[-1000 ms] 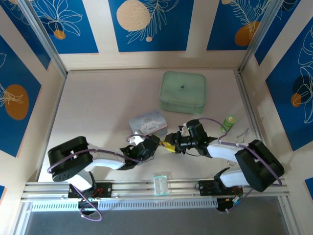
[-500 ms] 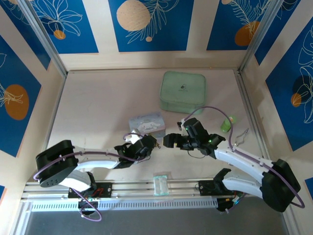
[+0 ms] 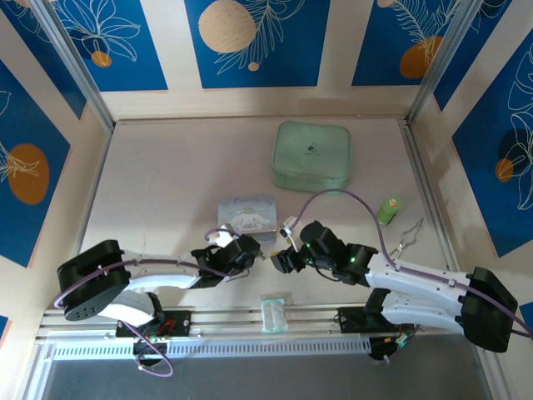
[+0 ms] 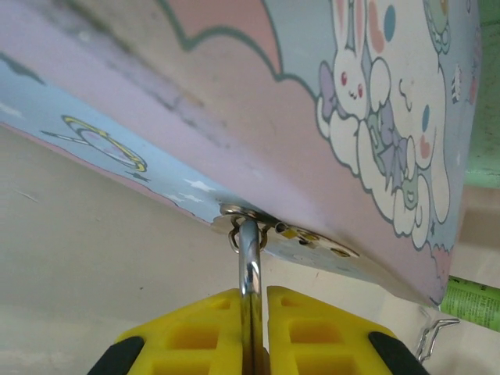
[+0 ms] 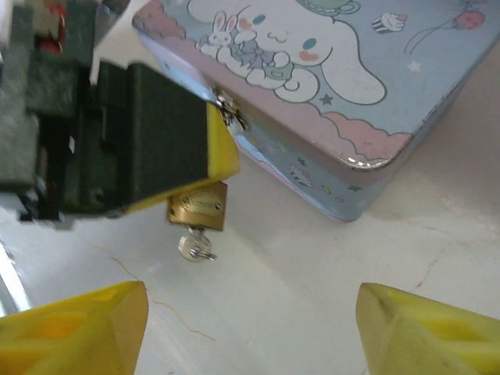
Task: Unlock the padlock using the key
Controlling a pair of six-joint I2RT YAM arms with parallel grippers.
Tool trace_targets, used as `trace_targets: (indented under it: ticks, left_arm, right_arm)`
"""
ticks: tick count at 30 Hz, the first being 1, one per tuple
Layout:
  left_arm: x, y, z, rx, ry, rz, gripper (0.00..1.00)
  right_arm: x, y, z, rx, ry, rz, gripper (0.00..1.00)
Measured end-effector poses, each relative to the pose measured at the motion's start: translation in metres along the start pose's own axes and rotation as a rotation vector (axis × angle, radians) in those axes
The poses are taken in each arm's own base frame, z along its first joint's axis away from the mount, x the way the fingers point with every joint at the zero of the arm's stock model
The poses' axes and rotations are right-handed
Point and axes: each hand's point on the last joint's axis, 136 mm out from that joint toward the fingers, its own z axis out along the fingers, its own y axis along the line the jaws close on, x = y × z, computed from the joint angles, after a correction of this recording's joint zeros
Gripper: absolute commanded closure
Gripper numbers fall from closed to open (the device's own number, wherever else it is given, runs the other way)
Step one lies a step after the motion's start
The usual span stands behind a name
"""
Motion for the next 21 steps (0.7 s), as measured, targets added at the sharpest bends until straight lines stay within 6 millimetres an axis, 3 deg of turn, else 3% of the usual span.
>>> trace_targets:
  ticks: [4,13,18,21]
  left_arm:
    - [-0.002,-0.001,-0.002,0.005,-0.003,-0.006,1.0]
    - [0.0,0.0,-0.002,0.004,0.016,-0.009,1.0]
    - [-0.001,-0.001,-0.002,0.008,0.016,-0.012,1.0]
    - [-0.002,-0.004,-0.004,0.017,0.016,-0.018,1.0]
  right_arm:
    - [0.014,0.001,0.011,0.013,0.028,-0.087,0.38]
    - [0.014,0.022,0.036,-0.028,0.006,-0.236,0.52]
    - [0.024,0.021,0.05,-0.025,0.039,-0.288,0.56]
    - [0.026,0.022,0.055,-0.028,0.041,-0.307,0.63]
